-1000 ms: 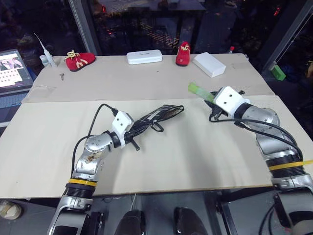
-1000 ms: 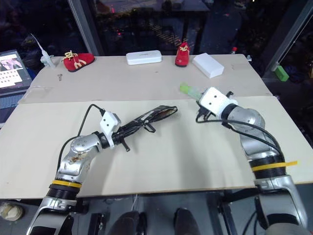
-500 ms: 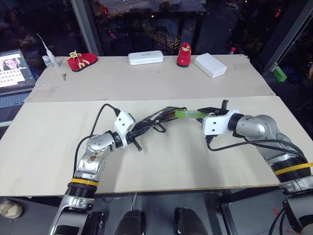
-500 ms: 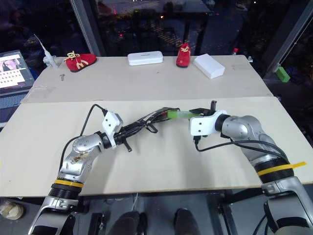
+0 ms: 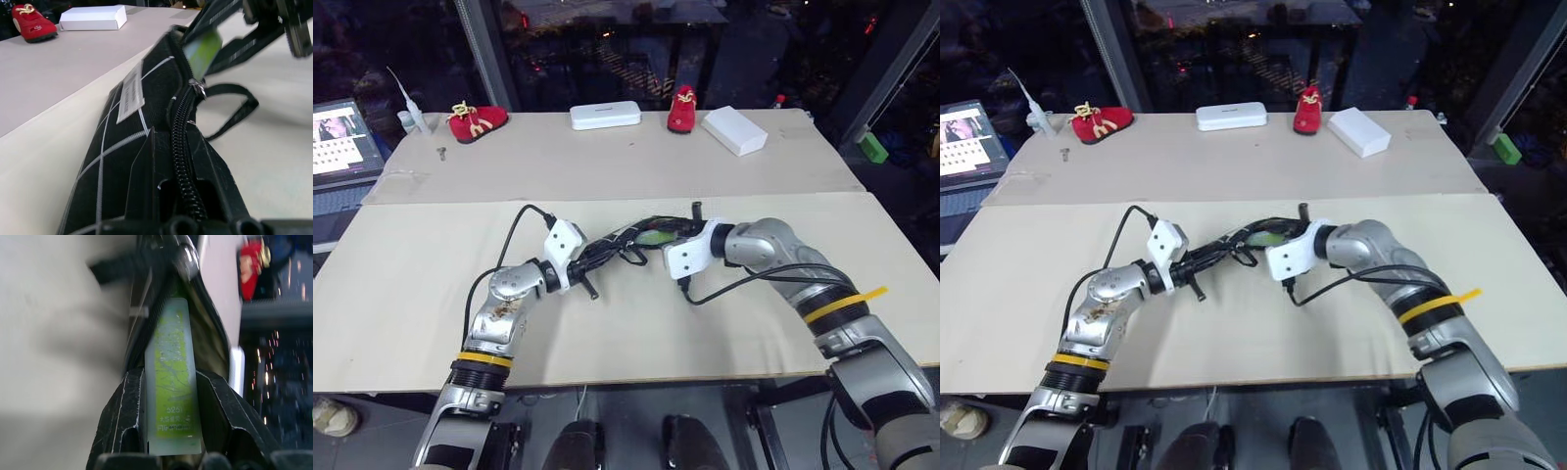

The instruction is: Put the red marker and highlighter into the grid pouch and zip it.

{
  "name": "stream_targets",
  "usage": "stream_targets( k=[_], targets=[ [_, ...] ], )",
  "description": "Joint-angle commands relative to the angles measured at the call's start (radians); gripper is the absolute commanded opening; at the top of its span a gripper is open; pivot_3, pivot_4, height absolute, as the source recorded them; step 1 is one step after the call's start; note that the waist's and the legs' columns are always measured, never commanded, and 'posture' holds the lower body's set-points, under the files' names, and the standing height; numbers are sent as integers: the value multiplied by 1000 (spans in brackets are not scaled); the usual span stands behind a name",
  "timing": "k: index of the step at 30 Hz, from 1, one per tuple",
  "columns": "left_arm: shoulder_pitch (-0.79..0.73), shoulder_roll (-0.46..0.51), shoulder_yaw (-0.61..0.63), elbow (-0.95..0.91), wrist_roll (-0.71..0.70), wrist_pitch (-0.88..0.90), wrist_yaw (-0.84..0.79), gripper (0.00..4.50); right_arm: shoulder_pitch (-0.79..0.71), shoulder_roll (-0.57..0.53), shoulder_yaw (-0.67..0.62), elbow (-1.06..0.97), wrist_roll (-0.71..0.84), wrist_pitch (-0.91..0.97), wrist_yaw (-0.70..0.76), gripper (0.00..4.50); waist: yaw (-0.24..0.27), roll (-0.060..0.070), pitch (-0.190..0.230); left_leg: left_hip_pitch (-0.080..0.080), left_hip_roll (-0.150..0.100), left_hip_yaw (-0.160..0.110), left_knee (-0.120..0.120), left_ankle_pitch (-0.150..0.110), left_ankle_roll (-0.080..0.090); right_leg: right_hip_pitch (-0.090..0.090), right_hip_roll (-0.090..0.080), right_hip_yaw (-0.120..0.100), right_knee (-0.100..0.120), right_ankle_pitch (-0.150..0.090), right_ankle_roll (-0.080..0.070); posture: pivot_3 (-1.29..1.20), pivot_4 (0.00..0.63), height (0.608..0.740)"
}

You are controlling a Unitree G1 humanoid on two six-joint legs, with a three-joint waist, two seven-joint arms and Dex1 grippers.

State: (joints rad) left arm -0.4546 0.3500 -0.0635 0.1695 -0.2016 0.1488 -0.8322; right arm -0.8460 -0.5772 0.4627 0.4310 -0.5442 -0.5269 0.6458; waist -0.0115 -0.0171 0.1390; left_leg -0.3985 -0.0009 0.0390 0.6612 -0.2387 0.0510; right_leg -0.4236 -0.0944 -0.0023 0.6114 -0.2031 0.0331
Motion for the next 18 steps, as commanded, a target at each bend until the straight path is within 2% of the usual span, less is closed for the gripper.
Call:
stream_targets(
  k=[1, 3, 5, 10, 15, 17, 18],
  targets=[
    [-25, -2, 1, -20, -12, -23, -4, 0, -39, 36, 25, 27, -13, -79, -23, 1048, 0, 0, 0, 0, 0, 0, 0, 0, 0, 0, 0, 0, 0, 0, 0, 0, 150, 740],
    [-25, -2, 3, -24, -12, -22, -4, 0, -46, 59, 22, 58, -7, -79, -31, 1048, -1, 0, 0, 0, 0, 0, 0, 0, 0, 0, -1, 0, 0, 0, 0, 0, 150, 740],
    [-21, -1, 5, -28, -12, -22, -3, 0, -47, 75, 2, 80, 16, -56, -23, 2059, -2, 0, 0, 0, 0, 0, 0, 0, 0, 0, 0, 0, 0, 0, 0, 0, 150, 740],
    [-4, 6, 8, -41, -13, -21, -4, 0, -85, 37, -56, 137, 8, -47, -86, 3669, -1, 0, 0, 0, 0, 0, 0, 0, 0, 0, 0, 0, 1, 0, 0, 0, 150, 740],
    [-6, 6, 9, -42, -13, -18, -1, 0, -62, -45, -175, 123, 214, -22, 22, 3669, 1, 0, 0, -1, 0, 0, 0, 0, 0, 0, -1, 0, 0, 0, 0, 0, 150, 740],
    [-5, 5, 8, -43, -12, -19, -1, 0, -17, -74, -262, 32, 415, 110, 159, 3669, 0, 0, 0, -1, 0, 0, 0, 0, 0, 1, -1, 0, 0, 1, 0, 0, 150, 740],
    [-5, 4, 7, -41, -12, -20, 0, 0, 21, -96, -316, -55, 556, 277, 255, 3669, 0, 0, 0, -1, 0, 0, 0, 0, 0, 1, -1, 0, 0, 1, 0, 0, 150, 740]
  ],
)
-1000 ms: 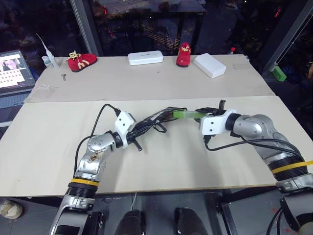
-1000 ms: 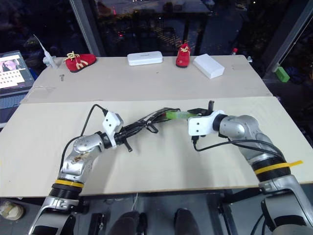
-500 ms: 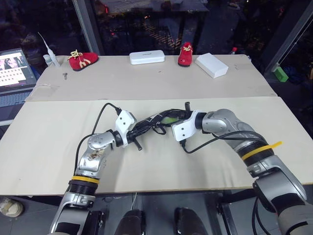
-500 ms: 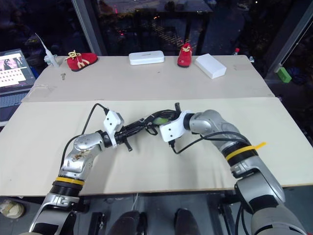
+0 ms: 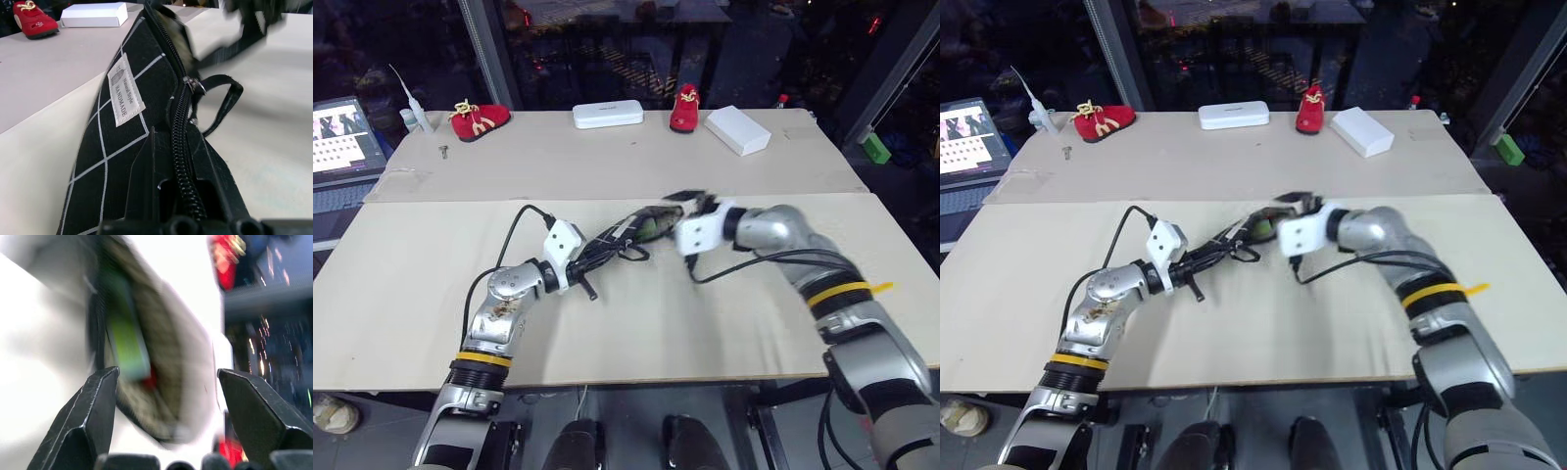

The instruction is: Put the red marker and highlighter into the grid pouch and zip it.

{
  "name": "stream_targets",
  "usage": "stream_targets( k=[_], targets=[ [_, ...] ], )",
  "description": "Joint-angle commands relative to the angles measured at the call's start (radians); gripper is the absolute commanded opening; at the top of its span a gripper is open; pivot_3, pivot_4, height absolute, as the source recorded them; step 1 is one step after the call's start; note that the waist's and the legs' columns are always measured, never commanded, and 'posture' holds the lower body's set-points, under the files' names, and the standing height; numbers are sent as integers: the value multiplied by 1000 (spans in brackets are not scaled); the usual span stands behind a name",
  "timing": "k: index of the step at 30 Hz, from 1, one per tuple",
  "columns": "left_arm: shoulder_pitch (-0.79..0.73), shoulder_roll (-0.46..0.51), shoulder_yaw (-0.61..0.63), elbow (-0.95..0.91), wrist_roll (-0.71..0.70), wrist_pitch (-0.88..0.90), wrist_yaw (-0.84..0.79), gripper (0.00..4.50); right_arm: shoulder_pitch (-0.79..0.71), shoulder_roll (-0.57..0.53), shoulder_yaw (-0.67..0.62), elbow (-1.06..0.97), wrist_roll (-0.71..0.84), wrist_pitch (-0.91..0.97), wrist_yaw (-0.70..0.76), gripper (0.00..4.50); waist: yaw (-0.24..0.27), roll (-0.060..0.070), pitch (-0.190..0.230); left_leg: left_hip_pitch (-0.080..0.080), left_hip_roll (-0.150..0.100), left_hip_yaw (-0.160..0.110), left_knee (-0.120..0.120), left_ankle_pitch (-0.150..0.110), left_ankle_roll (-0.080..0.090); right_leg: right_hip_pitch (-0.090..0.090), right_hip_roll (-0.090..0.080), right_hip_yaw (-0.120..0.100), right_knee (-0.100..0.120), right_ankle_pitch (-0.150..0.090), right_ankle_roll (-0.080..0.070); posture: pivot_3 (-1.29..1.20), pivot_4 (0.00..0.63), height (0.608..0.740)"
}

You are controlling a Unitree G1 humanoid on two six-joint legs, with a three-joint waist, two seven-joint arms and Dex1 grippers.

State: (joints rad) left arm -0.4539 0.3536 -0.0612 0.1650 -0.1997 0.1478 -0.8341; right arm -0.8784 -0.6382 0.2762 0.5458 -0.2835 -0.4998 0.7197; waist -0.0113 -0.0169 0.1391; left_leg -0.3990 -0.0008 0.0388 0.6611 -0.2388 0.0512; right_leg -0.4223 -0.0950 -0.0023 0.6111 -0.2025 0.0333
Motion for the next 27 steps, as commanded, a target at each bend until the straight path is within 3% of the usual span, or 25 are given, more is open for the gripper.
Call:
stream_targets(
  k=[1, 5, 8, 11, 15, 21, 27],
  targets=[
    [-5, 0, 4, -36, -14, -19, 1, 0, 81, -51, -165, -237, 389, 376, 245, 3669, 1, 0, 0, 0, 0, 0, 0, 0, 0, 0, 0, 0, 0, 0, 0, 0, 150, 740],
    [-8, -3, 2, -29, -14, -22, 0, 0, 219, -148, -236, -484, 656, 799, 402, 3669, 2, 0, 0, 0, 2, -1, 0, 0, 0, 1, 0, 0, 1, 0, 0, 0, 150, 740],
    [-14, -6, 2, -20, -14, -23, -1, 0, 349, -166, -228, -634, 743, 995, 395, 3669, 7, 0, 0, 0, 3, -2, 0, 0, 1, 1, 0, -1, 0, 0, 0, 0, 150, 740],
    [-16, -8, 2, -20, -14, -21, 0, 0, 430, -105, -174, -736, 742, 1073, 320, 3669, 2, 0, 0, 2, 3, -1, 0, 0, 1, 1, 0, 1, -1, 0, -1, 0, 150, 740],
    [-14, -14, -1, -22, -14, -18, 1, 0, 427, 20, -121, -760, 703, 1141, 194, 3669, -1, 0, 0, 4, 2, 0, 0, 0, 1, 0, 1, 4, 1, 0, -1, 0, 150, 740],
    [-13, -23, -9, -23, -12, -17, 1, 0, 304, 210, -53, -633, 618, 1149, 51, 3669, 0, 0, 0, 2, 0, 0, 0, 0, 1, -1, 1, 3, 1, 0, -1, 0, 150, 740],
    [-14, -28, -12, -21, -12, -15, 4, 0, 218, 276, -59, -585, 618, 1149, 48, 3669, 5, 0, 0, 1, 0, -1, 1, 0, 1, -1, 1, 1, 1, 0, 0, 0, 150, 740]
  ],
)
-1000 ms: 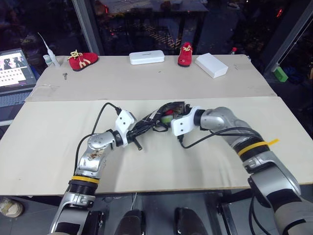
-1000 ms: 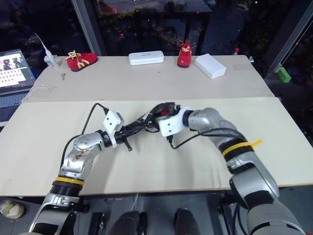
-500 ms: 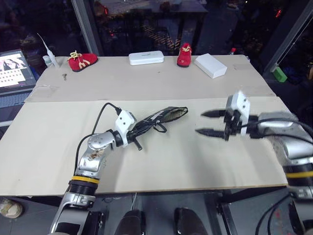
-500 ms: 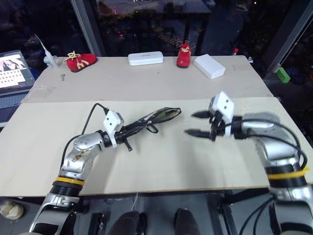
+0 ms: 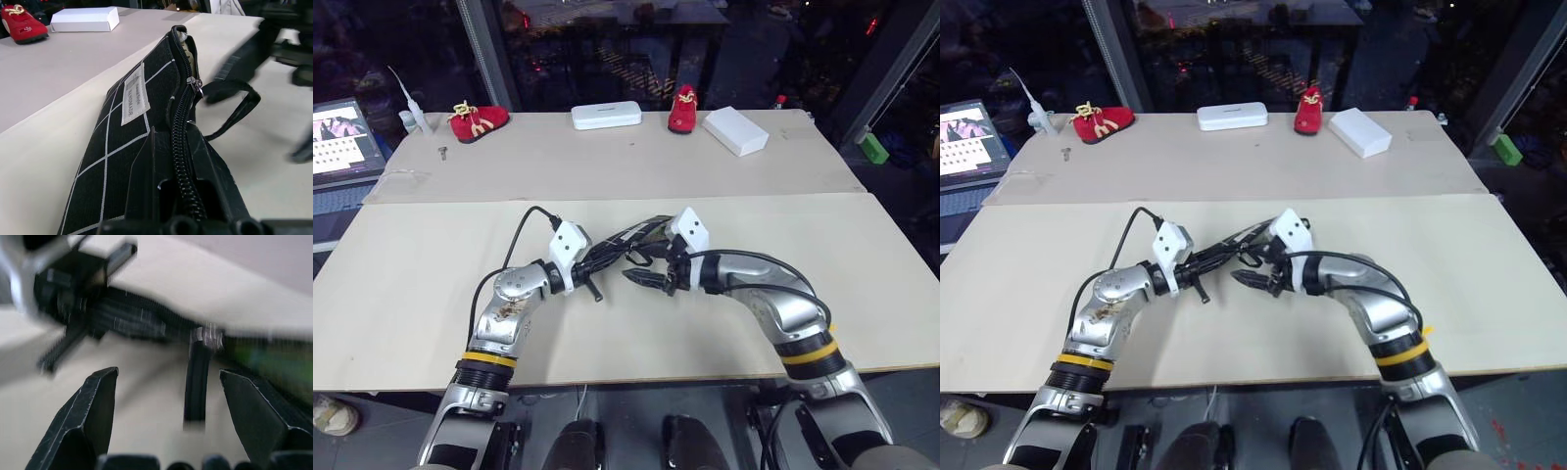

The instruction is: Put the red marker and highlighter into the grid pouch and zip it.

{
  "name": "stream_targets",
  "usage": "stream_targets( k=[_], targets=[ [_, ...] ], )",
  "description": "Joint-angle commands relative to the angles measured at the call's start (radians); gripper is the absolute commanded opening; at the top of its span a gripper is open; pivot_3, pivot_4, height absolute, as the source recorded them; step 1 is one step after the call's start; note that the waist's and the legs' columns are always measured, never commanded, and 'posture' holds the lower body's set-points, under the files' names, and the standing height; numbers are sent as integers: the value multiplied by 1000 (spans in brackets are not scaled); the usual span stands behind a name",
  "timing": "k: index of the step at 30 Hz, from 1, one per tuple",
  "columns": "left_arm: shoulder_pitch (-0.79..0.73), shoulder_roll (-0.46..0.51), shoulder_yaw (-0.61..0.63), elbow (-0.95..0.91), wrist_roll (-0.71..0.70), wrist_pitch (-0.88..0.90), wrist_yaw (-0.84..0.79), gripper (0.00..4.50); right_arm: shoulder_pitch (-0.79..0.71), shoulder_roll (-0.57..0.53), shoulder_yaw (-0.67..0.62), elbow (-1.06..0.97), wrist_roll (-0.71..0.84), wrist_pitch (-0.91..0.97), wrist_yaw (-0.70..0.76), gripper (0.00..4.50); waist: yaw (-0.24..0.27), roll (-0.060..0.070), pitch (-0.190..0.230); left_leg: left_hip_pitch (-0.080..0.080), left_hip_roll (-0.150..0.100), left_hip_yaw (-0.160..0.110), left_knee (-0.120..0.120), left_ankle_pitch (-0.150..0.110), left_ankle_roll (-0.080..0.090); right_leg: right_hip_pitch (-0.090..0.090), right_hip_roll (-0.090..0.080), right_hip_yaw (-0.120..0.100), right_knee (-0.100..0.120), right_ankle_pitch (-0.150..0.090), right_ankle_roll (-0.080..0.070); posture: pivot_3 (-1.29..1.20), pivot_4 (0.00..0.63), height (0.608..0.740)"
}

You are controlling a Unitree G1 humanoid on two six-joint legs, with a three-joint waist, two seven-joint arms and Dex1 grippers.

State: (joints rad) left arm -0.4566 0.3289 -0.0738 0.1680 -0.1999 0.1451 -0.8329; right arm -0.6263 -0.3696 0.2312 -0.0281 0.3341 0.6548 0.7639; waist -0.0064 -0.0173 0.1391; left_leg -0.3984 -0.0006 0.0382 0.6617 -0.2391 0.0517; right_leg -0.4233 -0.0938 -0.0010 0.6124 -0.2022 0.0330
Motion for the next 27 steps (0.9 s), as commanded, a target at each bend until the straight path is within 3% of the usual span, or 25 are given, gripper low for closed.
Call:
stream_targets(
  k=[1, 4, 12, 13, 21, 27],
  targets=[
    [-10, -4, 1, -25, -12, -12, 4, 0, -35, 7, -13, -10, -2, -7, 5, 3669, 1, 0, 0, 0, 0, 0, 0, 0, 0, 0, 0, 0, 0, 0, 0, 0, 150, 740],
    [-9, -4, 2, -27, -13, -12, 8, 0, -25, -5, -20, -20, 3, -9, 18, 2980, 1, 0, 0, -1, 0, 0, 0, 0, 0, 0, 0, 0, 0, 0, 0, 0, 150, 740],
    [-6, -1, 5, -28, -13, -15, 11, 0, -16, -35, -30, -19, 7, -3, 44, 206, -1, 0, 0, 0, 0, 0, 0, 0, 0, 0, 0, 0, 0, 0, 0, 0, 150, 740],
    [-6, -1, 5, -29, -13, -15, 11, 0, -16, -35, -30, -20, 8, -2, 45, 60, -2, 0, 0, 0, 0, 0, 0, 0, 0, 0, 0, 0, 0, 0, 0, 0, 150, 740],
    [-9, 0, 4, -27, -13, -16, 10, 0, -3, -69, -46, -26, 8, -3, 65, 60, -3, 0, 0, 0, 0, 0, 0, 0, 0, 0, 0, 0, 0, 0, 0, 0, 150, 740],
    [1, 3, 6, -38, -16, -12, 10, 0, -31, -296, -134, 156, -102, -134, 76, 60, 13, 0, 0, -1, -1, 0, 0, 0, 0, 0, -1, 0, -2, 0, 0, 0, 150, 740]
  ],
)
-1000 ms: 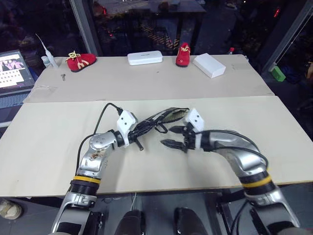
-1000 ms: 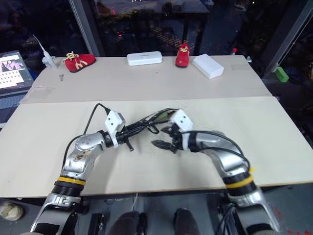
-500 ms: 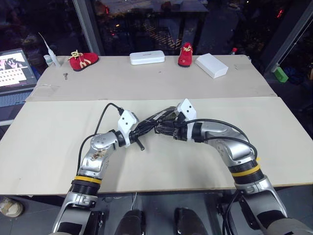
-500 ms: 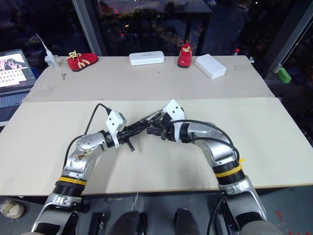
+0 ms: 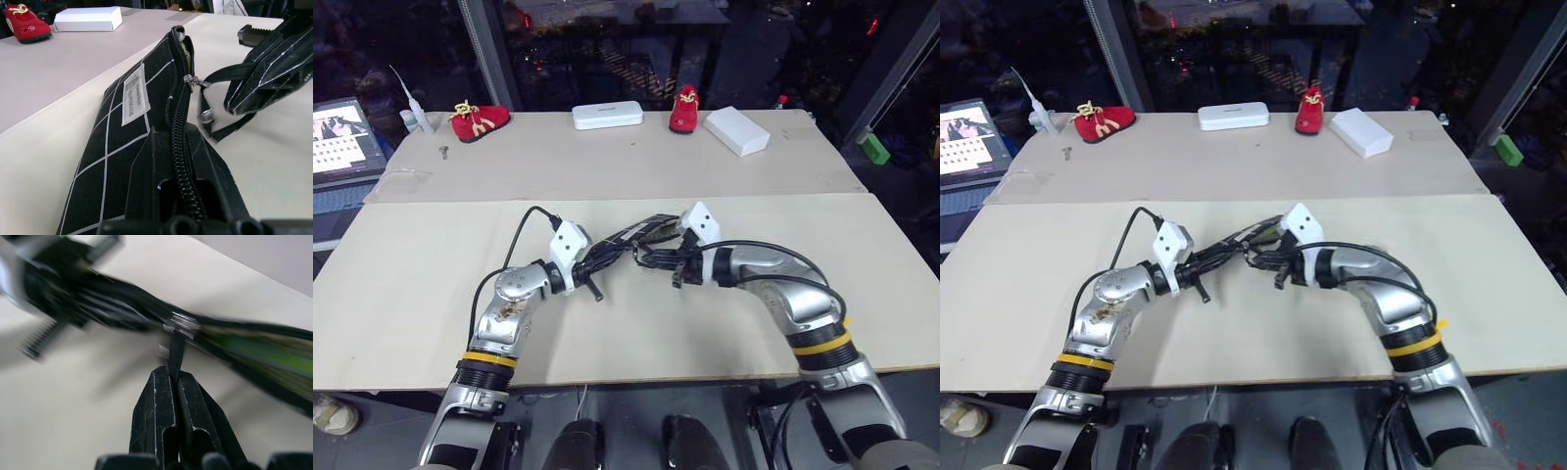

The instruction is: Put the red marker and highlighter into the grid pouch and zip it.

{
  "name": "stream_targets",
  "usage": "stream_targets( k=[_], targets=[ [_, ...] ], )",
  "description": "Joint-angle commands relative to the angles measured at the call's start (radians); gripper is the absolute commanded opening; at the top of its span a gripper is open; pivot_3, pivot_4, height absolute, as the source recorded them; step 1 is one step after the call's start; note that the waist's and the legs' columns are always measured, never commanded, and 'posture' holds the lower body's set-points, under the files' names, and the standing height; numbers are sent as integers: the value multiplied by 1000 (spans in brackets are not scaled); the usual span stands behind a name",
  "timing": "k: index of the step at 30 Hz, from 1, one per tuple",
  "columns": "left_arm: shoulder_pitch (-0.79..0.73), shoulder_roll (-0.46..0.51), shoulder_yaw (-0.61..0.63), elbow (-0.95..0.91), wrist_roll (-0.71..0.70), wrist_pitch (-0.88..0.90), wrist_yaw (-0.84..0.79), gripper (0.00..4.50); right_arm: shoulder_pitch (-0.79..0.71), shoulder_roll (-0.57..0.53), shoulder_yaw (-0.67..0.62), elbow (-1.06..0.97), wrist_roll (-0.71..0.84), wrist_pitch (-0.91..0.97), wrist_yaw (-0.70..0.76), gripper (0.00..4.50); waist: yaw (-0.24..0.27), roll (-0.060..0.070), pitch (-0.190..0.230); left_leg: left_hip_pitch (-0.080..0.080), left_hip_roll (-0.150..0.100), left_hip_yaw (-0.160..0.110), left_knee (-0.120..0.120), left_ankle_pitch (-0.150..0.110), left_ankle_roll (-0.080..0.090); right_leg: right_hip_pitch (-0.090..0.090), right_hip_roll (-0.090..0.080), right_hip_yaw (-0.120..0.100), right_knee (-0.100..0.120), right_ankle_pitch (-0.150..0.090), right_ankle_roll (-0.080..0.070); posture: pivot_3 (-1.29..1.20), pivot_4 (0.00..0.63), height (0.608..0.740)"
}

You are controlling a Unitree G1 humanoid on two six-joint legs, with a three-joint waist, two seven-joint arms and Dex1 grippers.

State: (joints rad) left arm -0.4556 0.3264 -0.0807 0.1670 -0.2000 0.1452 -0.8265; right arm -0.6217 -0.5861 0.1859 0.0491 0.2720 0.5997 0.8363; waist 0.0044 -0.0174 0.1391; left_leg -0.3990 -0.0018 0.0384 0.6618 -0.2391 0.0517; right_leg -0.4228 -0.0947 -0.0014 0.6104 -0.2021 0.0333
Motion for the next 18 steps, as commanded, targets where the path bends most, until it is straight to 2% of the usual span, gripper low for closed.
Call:
stream_targets(
  k=[1, 6, 11, 15, 18],
  targets=[
    [1, 5, 12, -37, -16, -12, 4, 0, -41, -98, -96, 104, -48, -99, 9, 60, 3, 0, 0, 0, 0, 0, 0, 0, 0, 0, 0, 0, 0, 0, 0, 0, 150, 740],
    [1, 4, 9, -36, -15, -12, 5, 0, -79, -171, -141, 236, -71, -170, 32, 60, -3, 0, 0, 1, 1, 0, 0, 0, 0, -1, 3, 1, -1, 0, 0, 0, 150, 740],
    [-4, 2, 6, -28, -15, -17, 5, 0, -52, -162, -151, 202, -30, -152, 78, 60, -10, 0, 0, 1, 2, 1, 0, 0, 0, 0, 2, 2, 0, 0, 0, 0, 150, 740],
    [-8, 1, 9, -26, -17, -18, 7, 0, -75, -149, -177, 286, -64, -179, 17, 60, -8, 0, 0, 1, 1, 1, 0, 0, 0, 0, 2, 2, 0, 0, 0, 0, 150, 740],
    [-4, 2, 8, -26, -18, -21, 5, 0, -67, -156, -184, 288, -55, -185, 38, 60, -6, 0, 0, 1, 1, 1, 0, 0, 0, 0, 1, 2, 0, 0, 0, 0, 150, 740]
  ],
)
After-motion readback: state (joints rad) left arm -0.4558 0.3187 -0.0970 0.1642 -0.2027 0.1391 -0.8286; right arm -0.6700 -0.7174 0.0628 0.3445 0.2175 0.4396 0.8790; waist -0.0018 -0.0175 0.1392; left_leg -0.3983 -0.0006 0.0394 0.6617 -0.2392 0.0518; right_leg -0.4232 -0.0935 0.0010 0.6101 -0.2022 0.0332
